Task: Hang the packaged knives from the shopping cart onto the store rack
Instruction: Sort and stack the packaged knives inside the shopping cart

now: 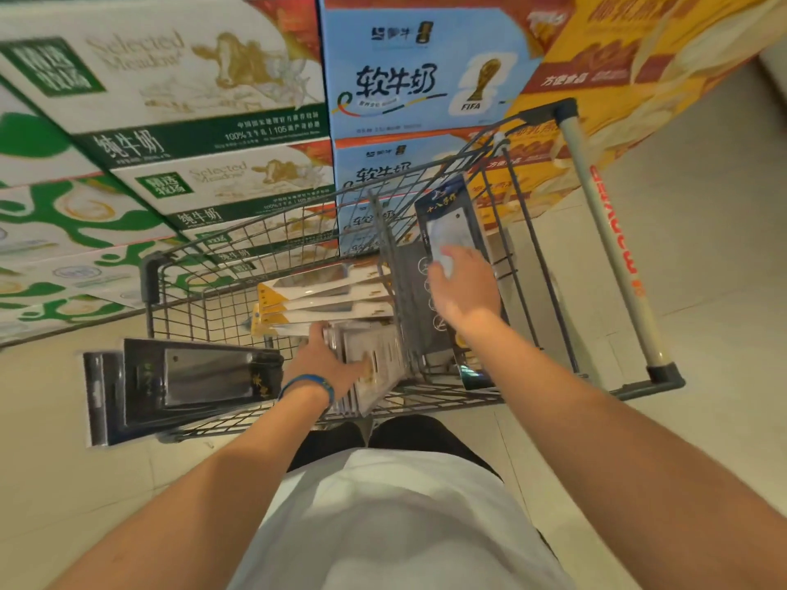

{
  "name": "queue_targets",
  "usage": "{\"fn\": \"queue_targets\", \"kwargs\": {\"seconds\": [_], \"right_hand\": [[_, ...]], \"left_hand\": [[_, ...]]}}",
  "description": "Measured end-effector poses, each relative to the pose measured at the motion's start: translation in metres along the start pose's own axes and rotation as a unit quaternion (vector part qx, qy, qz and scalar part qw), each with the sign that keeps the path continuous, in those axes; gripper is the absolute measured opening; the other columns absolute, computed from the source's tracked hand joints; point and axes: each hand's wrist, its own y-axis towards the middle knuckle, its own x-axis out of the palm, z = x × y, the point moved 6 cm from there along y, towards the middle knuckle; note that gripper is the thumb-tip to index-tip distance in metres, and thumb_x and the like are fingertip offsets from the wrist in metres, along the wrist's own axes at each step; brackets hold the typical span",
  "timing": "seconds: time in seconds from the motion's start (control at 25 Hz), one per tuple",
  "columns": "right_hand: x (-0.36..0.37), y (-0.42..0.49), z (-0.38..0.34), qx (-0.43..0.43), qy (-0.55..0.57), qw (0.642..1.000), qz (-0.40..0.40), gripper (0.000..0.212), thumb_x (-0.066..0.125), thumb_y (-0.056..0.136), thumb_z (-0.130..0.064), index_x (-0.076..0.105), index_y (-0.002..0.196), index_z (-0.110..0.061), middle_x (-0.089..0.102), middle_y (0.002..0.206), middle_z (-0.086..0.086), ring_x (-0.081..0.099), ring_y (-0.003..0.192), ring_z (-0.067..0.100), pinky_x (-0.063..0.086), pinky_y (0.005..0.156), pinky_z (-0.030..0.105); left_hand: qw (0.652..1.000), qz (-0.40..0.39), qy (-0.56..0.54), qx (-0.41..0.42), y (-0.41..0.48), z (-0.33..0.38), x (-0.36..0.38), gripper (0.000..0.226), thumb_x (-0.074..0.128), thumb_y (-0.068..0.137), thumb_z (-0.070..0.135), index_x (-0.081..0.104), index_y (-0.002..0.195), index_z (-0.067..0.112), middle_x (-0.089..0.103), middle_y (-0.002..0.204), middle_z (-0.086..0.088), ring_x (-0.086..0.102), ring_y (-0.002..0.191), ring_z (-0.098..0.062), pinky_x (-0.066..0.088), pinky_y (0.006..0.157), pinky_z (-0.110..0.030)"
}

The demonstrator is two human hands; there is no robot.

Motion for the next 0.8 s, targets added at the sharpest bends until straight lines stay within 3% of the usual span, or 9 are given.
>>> {"fn": "queue_targets", "kwargs": {"seconds": [0.08, 0.16, 0.24, 0.36, 0.48, 0.56, 0.64, 0.72, 0.8], "right_hand": [[0.007, 0.018, 0.048, 0.066, -0.134, 0.985, -0.087, 0.051, 0.047, 0.106, -0.032, 0.041, 0.150, -0.006, 0.043, 0.151, 0.020, 0.042, 0.137, 0.038, 0.039, 0.107, 0.041], [0.023, 0.022, 0.068, 0.066, -0.194, 0.970, -0.133, 0.063, 0.052, 0.104, -0.035, 0.030, 0.154, -0.005, 0.029, 0.159, 0.025, 0.031, 0.144, 0.043, 0.035, 0.112, 0.045], [0.034, 0.025, 0.072, 0.062, -0.186, 0.973, -0.122, 0.076, 0.058, 0.101, -0.039, 0.020, 0.159, -0.008, 0.018, 0.164, 0.025, 0.023, 0.148, 0.046, 0.032, 0.115, 0.048], [0.036, 0.036, 0.071, 0.077, -0.196, 0.971, -0.110, 0.086, 0.058, 0.100, -0.042, 0.008, 0.163, -0.012, 0.006, 0.168, 0.022, 0.014, 0.152, 0.046, 0.029, 0.118, 0.048], [0.032, 0.048, 0.072, 0.079, -0.214, 0.968, -0.101, 0.083, 0.062, 0.097, -0.041, 0.017, 0.160, -0.012, 0.023, 0.164, 0.021, 0.024, 0.148, 0.044, 0.031, 0.115, 0.048], [0.028, 0.053, 0.071, 0.099, -0.182, 0.977, -0.050, 0.077, 0.068, 0.093, -0.040, 0.030, 0.153, -0.009, 0.036, 0.155, 0.022, 0.031, 0.144, 0.042, 0.034, 0.112, 0.048], [0.027, 0.056, 0.069, 0.120, -0.149, 0.981, -0.020, 0.061, 0.070, 0.091, -0.041, 0.048, 0.136, -0.007, 0.051, 0.143, 0.020, 0.042, 0.136, 0.040, 0.042, 0.102, 0.046], [0.033, 0.060, 0.065, 0.114, -0.119, 0.985, -0.047, 0.039, 0.068, 0.093, -0.043, 0.060, 0.108, -0.008, 0.066, 0.123, 0.017, 0.058, 0.116, 0.037, 0.048, 0.082, 0.038], [0.034, 0.058, 0.067, 0.103, -0.039, 0.992, -0.054, 0.031, 0.065, 0.095, -0.039, 0.066, 0.096, -0.008, 0.073, 0.107, 0.014, 0.066, 0.096, 0.033, 0.050, 0.075, 0.034]], "left_hand": [[1.000, 0.000, 0.004, 0.007, -0.001, -0.002, -0.002, 0.100, 0.071, 0.066, 0.068, 0.023, 0.144, 0.028, 0.062, 0.065, 0.004, 0.061, 0.056, -0.013, 0.043, 0.046, -0.024], [1.000, 0.000, -0.001, -0.001, 0.000, -0.007, -0.009, 0.105, 0.074, 0.065, 0.067, 0.022, 0.147, 0.027, 0.057, 0.068, 0.009, 0.056, 0.057, -0.009, 0.038, 0.044, -0.021], [1.000, -0.001, -0.005, -0.011, 0.001, -0.014, -0.015, 0.104, 0.078, 0.065, 0.062, 0.023, 0.147, 0.026, 0.054, 0.074, 0.011, 0.053, 0.060, -0.007, 0.039, 0.047, -0.021], [0.999, 0.005, -0.014, -0.029, 0.003, -0.026, -0.022, 0.096, 0.081, 0.069, 0.047, 0.027, 0.145, 0.026, 0.057, 0.080, 0.008, 0.058, 0.068, -0.013, 0.051, 0.063, -0.031], [0.998, 0.017, -0.028, -0.049, 0.001, -0.039, -0.030, 0.090, 0.081, 0.073, 0.035, 0.027, 0.144, 0.026, 0.059, 0.082, 0.005, 0.061, 0.076, -0.021, 0.057, 0.074, -0.039], [0.998, 0.020, -0.036, -0.053, 0.000, -0.043, -0.034, 0.085, 0.080, 0.074, 0.031, 0.029, 0.142, 0.026, 0.059, 0.084, 0.005, 0.062, 0.080, -0.023, 0.058, 0.079, -0.042], [0.997, 0.023, -0.047, -0.058, -0.002, -0.045, -0.034, 0.082, 0.080, 0.075, 0.029, 0.031, 0.140, 0.027, 0.061, 0.090, 0.001, 0.063, 0.085, -0.025, 0.058, 0.084, -0.043], [0.996, 0.029, -0.054, -0.063, -0.003, -0.046, -0.034, 0.081, 0.080, 0.074, 0.027, 0.032, 0.139, 0.027, 0.061, 0.094, -0.001, 0.062, 0.086, -0.026, 0.057, 0.084, -0.042], [0.996, 0.031, -0.058, -0.061, -0.004, -0.047, -0.033, 0.082, 0.081, 0.073, 0.027, 0.032, 0.139, 0.026, 0.062, 0.094, -0.001, 0.063, 0.086, -0.026, 0.058, 0.082, -0.042]]}}
